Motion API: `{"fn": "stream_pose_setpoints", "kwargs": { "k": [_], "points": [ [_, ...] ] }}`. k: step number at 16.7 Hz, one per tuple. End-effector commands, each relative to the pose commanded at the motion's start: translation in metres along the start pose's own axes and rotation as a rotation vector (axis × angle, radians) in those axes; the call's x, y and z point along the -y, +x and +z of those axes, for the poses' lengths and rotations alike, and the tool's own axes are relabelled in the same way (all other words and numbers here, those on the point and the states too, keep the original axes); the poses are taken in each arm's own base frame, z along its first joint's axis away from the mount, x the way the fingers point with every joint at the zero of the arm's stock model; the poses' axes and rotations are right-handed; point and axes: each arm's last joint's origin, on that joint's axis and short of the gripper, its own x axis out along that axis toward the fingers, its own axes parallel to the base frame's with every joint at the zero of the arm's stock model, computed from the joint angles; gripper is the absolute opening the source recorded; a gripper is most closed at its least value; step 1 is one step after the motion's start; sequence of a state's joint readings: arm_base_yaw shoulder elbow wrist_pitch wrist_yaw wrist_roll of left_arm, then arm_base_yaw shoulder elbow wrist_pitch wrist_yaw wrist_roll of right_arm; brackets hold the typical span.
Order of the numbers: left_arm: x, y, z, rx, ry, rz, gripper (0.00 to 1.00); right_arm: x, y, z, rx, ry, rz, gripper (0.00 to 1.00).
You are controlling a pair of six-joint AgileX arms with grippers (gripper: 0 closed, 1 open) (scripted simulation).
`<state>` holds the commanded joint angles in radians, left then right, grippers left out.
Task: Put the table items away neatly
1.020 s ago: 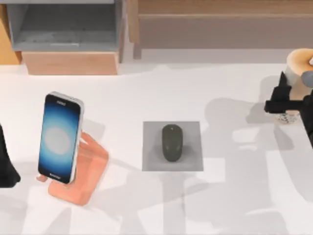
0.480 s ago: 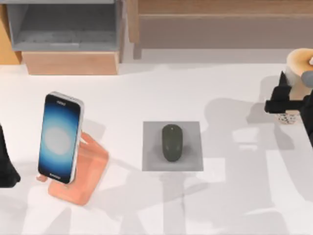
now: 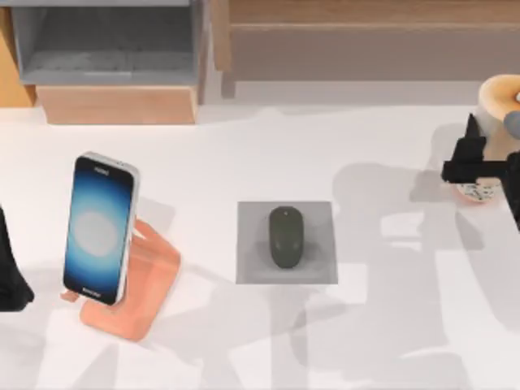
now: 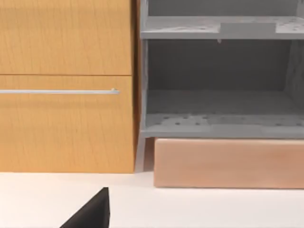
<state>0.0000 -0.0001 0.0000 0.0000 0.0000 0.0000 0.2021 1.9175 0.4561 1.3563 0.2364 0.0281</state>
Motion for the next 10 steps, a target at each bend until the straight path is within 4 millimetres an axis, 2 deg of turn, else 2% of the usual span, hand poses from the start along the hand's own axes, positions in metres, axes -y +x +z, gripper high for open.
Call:
{"fn": "stream_pose_setpoints", "kwargs": {
  "k": [3,4,10],
  "points": [
    [0.0,0.0,0.0,0.0,0.0,0.0,1.0,0.0,0.0,-0.001,-0.002,0.001,0.0,0.0],
    [0.0,0.0,0.0,0.0,0.0,0.0,1.0,-0.001,0.002,0.005,0.025,0.002,0.004,0.0],
    [0.0,0.0,0.0,0.0,0.0,0.0,1.0,0.002,0.022,0.06,0.249,-0.042,0.044,0.0]
  ]
}}
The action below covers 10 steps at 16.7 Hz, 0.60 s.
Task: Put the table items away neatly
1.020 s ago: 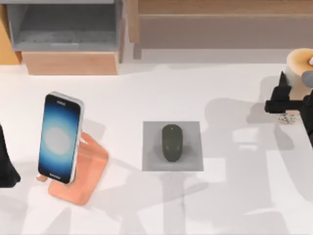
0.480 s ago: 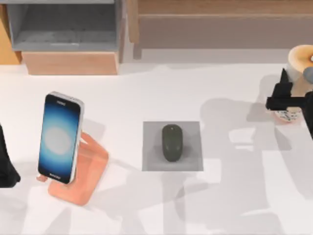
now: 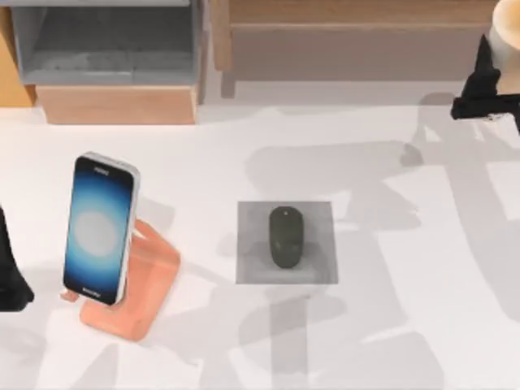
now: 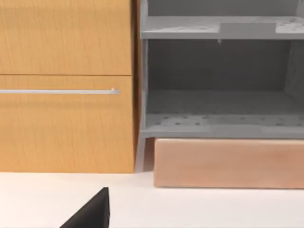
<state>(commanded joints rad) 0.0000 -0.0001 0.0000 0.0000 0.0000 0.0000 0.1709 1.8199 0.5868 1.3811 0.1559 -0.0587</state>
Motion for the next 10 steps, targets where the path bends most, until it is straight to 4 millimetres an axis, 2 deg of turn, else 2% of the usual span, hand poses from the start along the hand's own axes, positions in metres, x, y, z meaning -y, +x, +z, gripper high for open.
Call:
{"fn": "stream_pose_setpoints", "kwargs": {
  "k": [5,10],
  "points": [
    [0.0,0.0,0.0,0.0,0.0,0.0,1.0,0.026,0.044,0.039,0.109,-0.072,0.008,0.0],
    [0.0,0.0,0.0,0.0,0.0,0.0,1.0,0.084,0.093,0.063,0.014,-0.1,-0.022,0.0]
  ]
}}
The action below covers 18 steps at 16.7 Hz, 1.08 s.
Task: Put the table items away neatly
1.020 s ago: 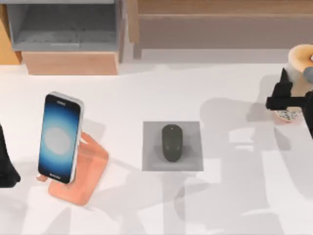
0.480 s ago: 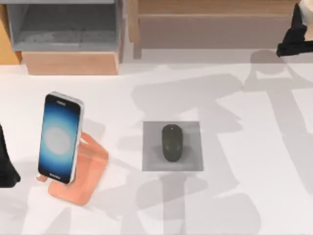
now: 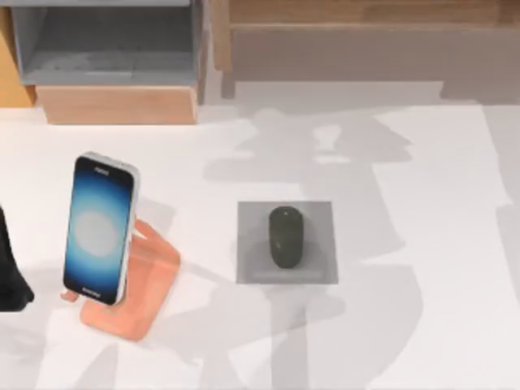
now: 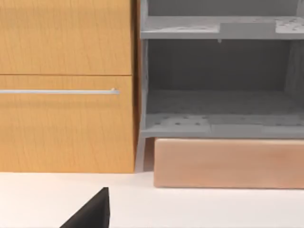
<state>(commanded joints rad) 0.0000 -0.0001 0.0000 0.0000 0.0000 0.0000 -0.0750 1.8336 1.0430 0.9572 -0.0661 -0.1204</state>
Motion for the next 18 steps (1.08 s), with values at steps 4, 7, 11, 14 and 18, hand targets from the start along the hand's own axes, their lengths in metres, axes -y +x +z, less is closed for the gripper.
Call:
{"fn": "stream_pose_setpoints", "kwargs": {
  "k": [4,7,11,14,18],
  "points": [
    [0.0,0.0,0.0,0.0,0.0,0.0,1.0,0.046,0.031,0.006,-0.162,0.055,-0.003,0.0],
    [0.0,0.0,0.0,0.0,0.0,0.0,1.0,0.069,0.047,0.01,-0.233,0.108,-0.001,0.0],
    [0.0,0.0,0.0,0.0,0.0,0.0,1.0,0.08,0.055,0.009,-0.265,0.14,-0.001,0.0],
    [0.0,0.0,0.0,0.0,0.0,0.0,1.0,0.08,0.055,0.009,-0.265,0.14,-0.001,0.0],
    [0.0,0.0,0.0,0.0,0.0,0.0,1.0,0.078,0.051,0.012,-0.265,0.139,0.001,0.0]
  ]
}}
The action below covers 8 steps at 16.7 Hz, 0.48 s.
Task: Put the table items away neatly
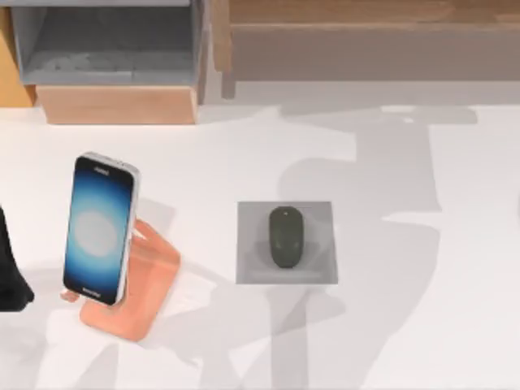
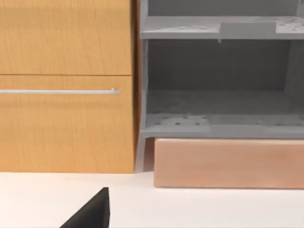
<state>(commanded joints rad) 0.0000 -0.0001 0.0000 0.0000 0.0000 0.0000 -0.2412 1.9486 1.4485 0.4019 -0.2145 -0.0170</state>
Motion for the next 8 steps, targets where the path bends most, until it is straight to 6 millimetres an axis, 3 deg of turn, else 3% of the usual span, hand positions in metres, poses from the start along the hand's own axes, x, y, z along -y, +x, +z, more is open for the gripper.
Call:
{"fn": "stream_pose_setpoints", "kwargs": {
  "k": [8],
  "points": [
    [0.0,0.0,0.0,0.0,0.0,0.0,1.0,0.0023,0.0037,-0.0018,0.0,0.0,-0.002,0.0]
  ]
}}
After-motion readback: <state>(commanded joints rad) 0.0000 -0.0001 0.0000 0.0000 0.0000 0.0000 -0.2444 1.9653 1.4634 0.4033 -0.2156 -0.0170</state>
